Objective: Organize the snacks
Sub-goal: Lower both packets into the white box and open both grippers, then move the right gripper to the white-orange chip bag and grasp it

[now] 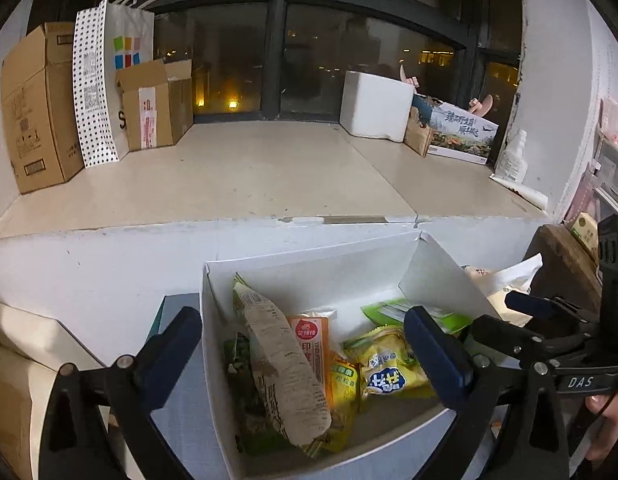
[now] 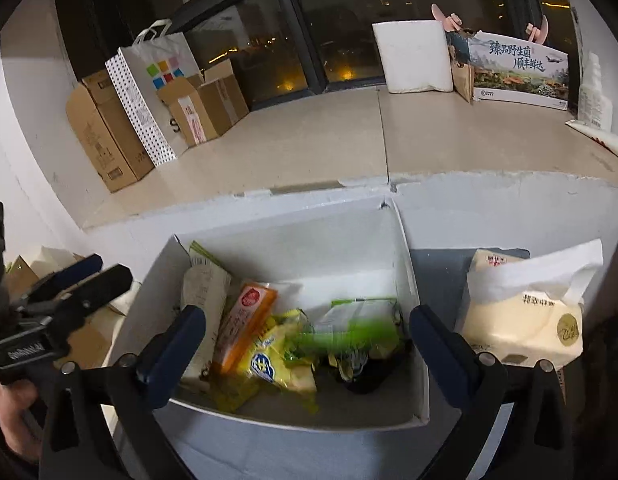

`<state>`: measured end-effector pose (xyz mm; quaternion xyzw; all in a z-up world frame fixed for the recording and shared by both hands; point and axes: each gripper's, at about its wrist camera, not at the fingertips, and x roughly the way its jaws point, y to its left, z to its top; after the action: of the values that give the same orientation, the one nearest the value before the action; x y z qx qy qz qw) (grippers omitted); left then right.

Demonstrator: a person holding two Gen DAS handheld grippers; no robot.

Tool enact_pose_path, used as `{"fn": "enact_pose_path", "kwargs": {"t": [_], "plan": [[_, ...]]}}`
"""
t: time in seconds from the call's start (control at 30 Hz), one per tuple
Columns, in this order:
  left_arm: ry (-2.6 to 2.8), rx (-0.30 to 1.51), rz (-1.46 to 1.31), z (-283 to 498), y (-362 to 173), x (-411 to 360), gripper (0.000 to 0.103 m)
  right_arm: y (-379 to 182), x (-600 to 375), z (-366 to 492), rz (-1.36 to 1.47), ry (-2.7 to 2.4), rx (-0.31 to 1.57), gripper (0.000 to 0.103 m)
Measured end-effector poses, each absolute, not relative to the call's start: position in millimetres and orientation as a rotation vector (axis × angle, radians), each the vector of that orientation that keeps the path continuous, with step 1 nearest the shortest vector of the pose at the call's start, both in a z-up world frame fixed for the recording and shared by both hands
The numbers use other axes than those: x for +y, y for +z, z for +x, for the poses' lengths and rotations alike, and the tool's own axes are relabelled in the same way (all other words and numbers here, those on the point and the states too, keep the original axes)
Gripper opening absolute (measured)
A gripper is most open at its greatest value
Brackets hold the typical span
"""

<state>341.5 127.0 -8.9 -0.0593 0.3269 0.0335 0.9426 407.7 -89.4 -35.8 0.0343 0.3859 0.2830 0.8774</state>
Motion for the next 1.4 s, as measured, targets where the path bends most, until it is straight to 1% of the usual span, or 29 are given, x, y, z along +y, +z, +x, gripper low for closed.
{"fn": "enact_pose_path", "kwargs": {"t": [0.3, 0.6, 0.87, 1.07, 1.23, 1.4], "plan": [[0.009, 0.637, -0.181, 286, 1, 123, 0.103, -23, -104, 367, 0.100, 0.646, 0.764, 0.103], [-0.111, 0.612, -0.157, 195, -7, 85, 0.103, -20, -153, 265, 0.090, 0.715, 0.709, 0.103], [-0.200, 0.609, -0.097, 126, -20, 45, 0.103, -37, -218, 187, 0.117, 0.639, 0.701, 0.103], [-0.253, 0.633, -0.133, 80, -35, 26, 0.103, -55, -257, 147, 0.183, 0.526, 0.685, 0.103], [-0.283, 0.648, -0.138, 58, -46, 8, 0.103, -84, -263, 135, 0.141, 0.460, 0.730, 0.103], [-0.280, 0.660, -0.099, 52, -51, -2, 0.103, -112, -265, 149, 0.132, 0.415, 0.829, 0.103]]}}
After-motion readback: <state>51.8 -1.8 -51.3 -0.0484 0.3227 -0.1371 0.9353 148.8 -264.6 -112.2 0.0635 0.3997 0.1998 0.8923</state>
